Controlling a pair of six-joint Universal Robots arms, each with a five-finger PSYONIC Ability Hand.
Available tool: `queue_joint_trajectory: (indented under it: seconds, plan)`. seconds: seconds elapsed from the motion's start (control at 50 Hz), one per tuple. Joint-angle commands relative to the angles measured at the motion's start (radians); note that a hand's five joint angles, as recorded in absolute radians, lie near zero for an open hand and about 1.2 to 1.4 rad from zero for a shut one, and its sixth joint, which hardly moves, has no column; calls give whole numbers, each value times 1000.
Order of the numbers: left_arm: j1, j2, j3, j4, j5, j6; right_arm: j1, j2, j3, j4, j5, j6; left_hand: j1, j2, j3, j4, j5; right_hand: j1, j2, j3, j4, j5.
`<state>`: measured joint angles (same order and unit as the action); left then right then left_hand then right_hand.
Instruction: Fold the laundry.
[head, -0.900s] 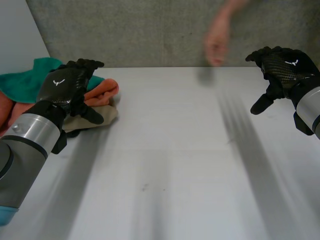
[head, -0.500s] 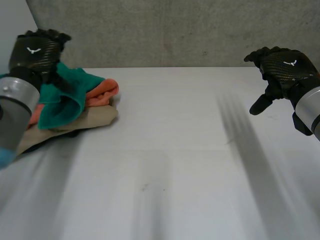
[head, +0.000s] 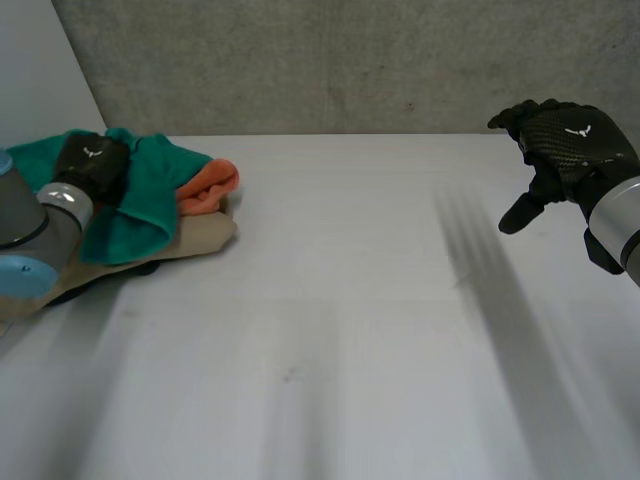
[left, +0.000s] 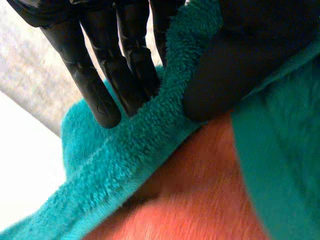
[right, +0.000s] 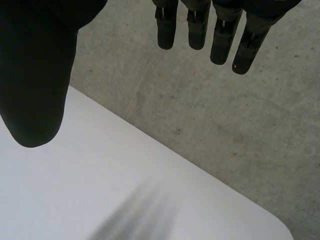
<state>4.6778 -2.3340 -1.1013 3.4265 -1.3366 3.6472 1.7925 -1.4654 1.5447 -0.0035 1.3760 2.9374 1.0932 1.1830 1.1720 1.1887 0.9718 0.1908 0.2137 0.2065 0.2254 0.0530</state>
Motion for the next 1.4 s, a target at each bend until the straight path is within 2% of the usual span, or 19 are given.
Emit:
queue_joint_trajectory:
  seconds: [0.02,0.12,0.26,0.28,0.42,0.5,0.52,0.54,0.56,0.58,0.62,0.72,0.84,0.88,1.02,1.08,1.16,1.28,1.4]
  plan:
    - [-77,192,-58,5,-27,-122,-5,10,-3,0,0,-6,303,213,224,208,250,-16,-39,-32,-51,-53]
    - [-155,384,-116,39,-33,-284,-7,10,-12,0,0,-6,303,213,224,208,250,-16,-39,-32,-51,-53]
    - [-274,538,-192,36,-33,-475,-7,7,-21,2,2,-6,303,213,224,208,250,-16,-39,-32,-51,-53]
    - [-312,556,-212,36,-29,-524,-7,5,-21,2,2,-6,303,213,224,208,250,-16,-39,-32,-51,-53]
    - [-471,552,-267,34,-24,-691,-7,0,-23,2,5,-4,303,213,224,208,250,-16,-39,-32,-51,-53]
    - [-585,439,-275,48,-23,-737,-7,0,-26,2,6,-4,303,213,224,208,250,-16,-39,-32,-51,-53]
    - [-596,408,-269,49,-26,-736,-7,0,-26,4,6,-4,298,208,219,202,245,-16,-39,-32,-51,-53]
    - [-607,382,-259,50,-32,-733,-7,0,-28,4,6,-3,13,-77,-66,-83,-40,-16,-39,-32,-51,-53]
    - [-614,357,-246,45,-32,-730,-7,0,-28,4,5,-3,-351,-440,-429,-446,-404,-16,-39,-32,-51,-53]
    - [-616,316,-215,31,-33,-727,-5,0,-28,4,3,-3,-919,-1008,-997,-1014,-972,-16,-39,-32,-51,-53]
    - [-613,288,-195,13,-33,-725,-5,0,-28,4,3,-3,-868,-958,-947,-964,-921,-16,-39,-32,-51,-53]
    - [-602,282,-187,-73,-30,-713,-5,2,-31,7,-5,-6,-919,-1008,-997,-1014,-972,-16,-39,-32,-51,-53]
    - [-492,393,-258,-147,-29,-622,4,10,-55,48,-17,-52,-918,-1008,-997,-1013,-971,-16,-39,-32,-51,-53]
    - [-466,447,-314,-162,-32,-589,4,14,-63,104,-35,-107,-906,-996,-985,-1002,-959,-16,-39,-32,-51,-53]
    - [-461,567,-517,-165,-35,-500,10,49,-55,299,-64,-331,-874,-964,-953,-969,-927,-16,-39,-32,-51,-53]
    - [-466,584,-574,-165,-36,-472,21,92,-40,335,-58,-385,-853,-943,-932,-949,-907,-16,-39,-32,-51,-53]
    - [-479,575,-627,-167,-36,-444,47,146,-14,321,-55,-385,-827,-917,-906,-922,-880,26,3,10,-9,-11]
    - [-576,475,-624,-168,-50,-443,54,200,55,220,-41,-340,-651,-741,-730,-746,-704,161,138,146,127,125]
    - [-646,398,-579,-173,-165,-441,53,215,139,90,-34,-284,-619,-708,-697,-714,-672,161,138,146,127,125]
